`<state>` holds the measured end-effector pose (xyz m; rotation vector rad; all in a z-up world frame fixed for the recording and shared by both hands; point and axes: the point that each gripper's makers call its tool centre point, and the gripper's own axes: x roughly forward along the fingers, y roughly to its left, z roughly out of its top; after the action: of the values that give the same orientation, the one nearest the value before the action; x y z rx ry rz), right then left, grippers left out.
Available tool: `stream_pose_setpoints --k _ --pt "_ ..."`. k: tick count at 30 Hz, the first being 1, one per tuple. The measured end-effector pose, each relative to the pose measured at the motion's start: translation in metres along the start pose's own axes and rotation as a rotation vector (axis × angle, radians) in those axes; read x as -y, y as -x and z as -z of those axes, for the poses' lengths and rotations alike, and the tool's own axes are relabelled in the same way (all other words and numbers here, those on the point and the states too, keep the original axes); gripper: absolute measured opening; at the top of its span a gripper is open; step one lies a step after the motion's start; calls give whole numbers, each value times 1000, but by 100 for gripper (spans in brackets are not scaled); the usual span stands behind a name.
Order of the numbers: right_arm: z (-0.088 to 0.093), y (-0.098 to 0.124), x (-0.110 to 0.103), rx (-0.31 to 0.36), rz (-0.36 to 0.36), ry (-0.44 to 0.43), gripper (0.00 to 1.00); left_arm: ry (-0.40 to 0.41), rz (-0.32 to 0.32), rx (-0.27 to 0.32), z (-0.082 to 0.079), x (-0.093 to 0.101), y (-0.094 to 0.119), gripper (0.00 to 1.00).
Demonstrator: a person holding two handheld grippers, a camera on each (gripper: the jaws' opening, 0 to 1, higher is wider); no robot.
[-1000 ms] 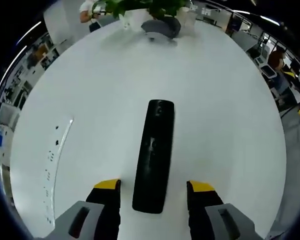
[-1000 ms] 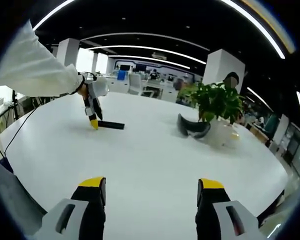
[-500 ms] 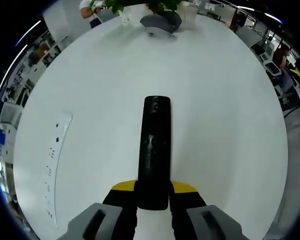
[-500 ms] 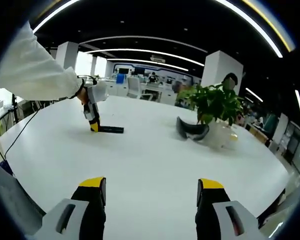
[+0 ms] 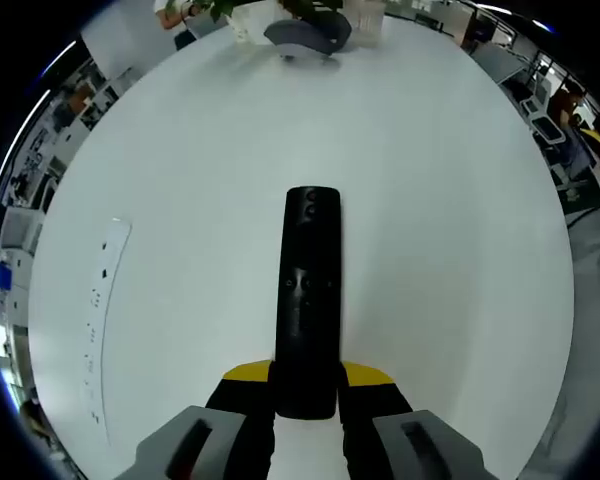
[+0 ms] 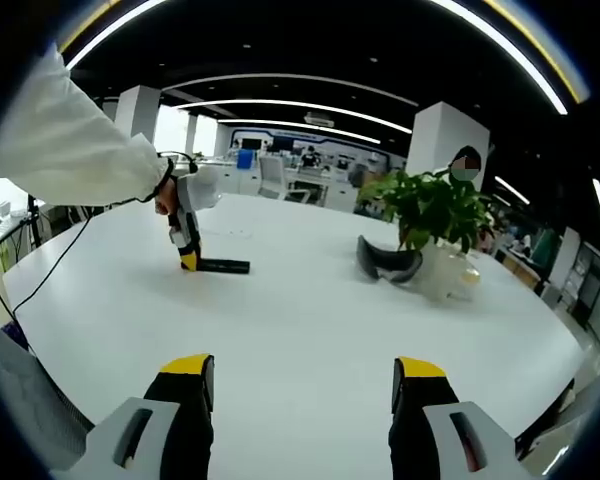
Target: Press the specified remote control buttons in sequence, fully releasing each button before pressing the next.
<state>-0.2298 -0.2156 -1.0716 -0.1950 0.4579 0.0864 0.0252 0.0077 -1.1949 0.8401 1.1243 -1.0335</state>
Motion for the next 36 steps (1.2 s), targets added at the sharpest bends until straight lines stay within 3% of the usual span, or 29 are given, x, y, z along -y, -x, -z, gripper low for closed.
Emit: stream_pose_setpoints --k 11,36 --pt "0 1 -1 9 -5 3 71 2 6 71 9 36 3 23" --pt "-4 4 -8 33 -35 4 69 -1 8 102 22 100 8 23"
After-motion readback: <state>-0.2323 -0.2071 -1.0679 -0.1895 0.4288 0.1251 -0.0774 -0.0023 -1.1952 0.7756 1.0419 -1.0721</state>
